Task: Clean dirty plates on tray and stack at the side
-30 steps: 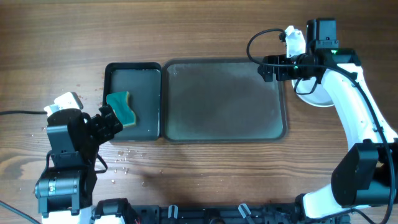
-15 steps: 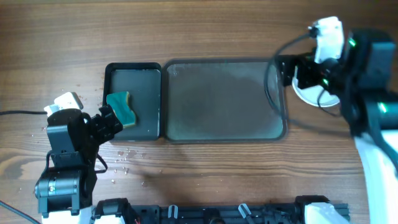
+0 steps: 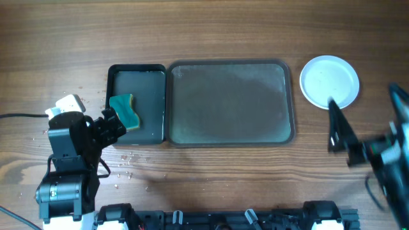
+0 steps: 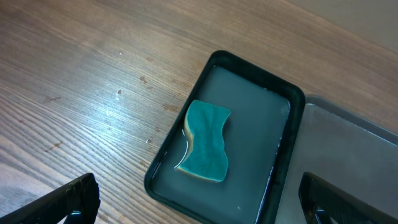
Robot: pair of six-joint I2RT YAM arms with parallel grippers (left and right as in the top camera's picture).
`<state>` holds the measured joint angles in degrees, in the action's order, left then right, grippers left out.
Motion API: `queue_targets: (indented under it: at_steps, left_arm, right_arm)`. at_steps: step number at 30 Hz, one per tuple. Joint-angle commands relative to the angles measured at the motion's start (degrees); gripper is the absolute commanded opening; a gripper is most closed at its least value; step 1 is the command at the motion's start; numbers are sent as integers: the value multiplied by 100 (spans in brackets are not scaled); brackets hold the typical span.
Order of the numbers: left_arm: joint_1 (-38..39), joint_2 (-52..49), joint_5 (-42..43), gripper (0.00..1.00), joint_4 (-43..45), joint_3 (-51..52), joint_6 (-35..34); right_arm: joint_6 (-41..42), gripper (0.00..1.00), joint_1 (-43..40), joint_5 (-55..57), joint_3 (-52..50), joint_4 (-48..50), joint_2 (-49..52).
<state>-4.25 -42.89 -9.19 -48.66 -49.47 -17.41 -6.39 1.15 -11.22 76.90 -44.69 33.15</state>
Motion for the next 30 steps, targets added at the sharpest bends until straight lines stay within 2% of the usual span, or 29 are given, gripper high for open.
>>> queue_targets:
  at_steps: [1,6,12,16,24,27,30]
  left_arm:
    - [-15,9,-55,100,13,-79,50]
    - [-15,9,-55,100,13,-79,50]
    - [-15,9,-55,100,13,-79,50]
    - [-15,9,-55,100,13,-79,50]
    - [-15,9,-55,100,13,-79,50]
    - [-15,9,-55,100,13,-79,50]
    - [-15,9,-55,100,13,-79,50]
  right_arm:
    - [-133,100,13,138,-192,7,-804]
    - [-111,100,13,109,-688,11,-1646]
    - [-109,100,13,83,-1755,343,-2326]
    - [-111,100,13,24,-2900,1670,-2699]
    - [-109,100,13,-173,-5165,4992,-3298]
    - [-109,100,13,-173,-5777,5692,-3292]
    - [-111,100,13,-173,-6113,5821,-3292]
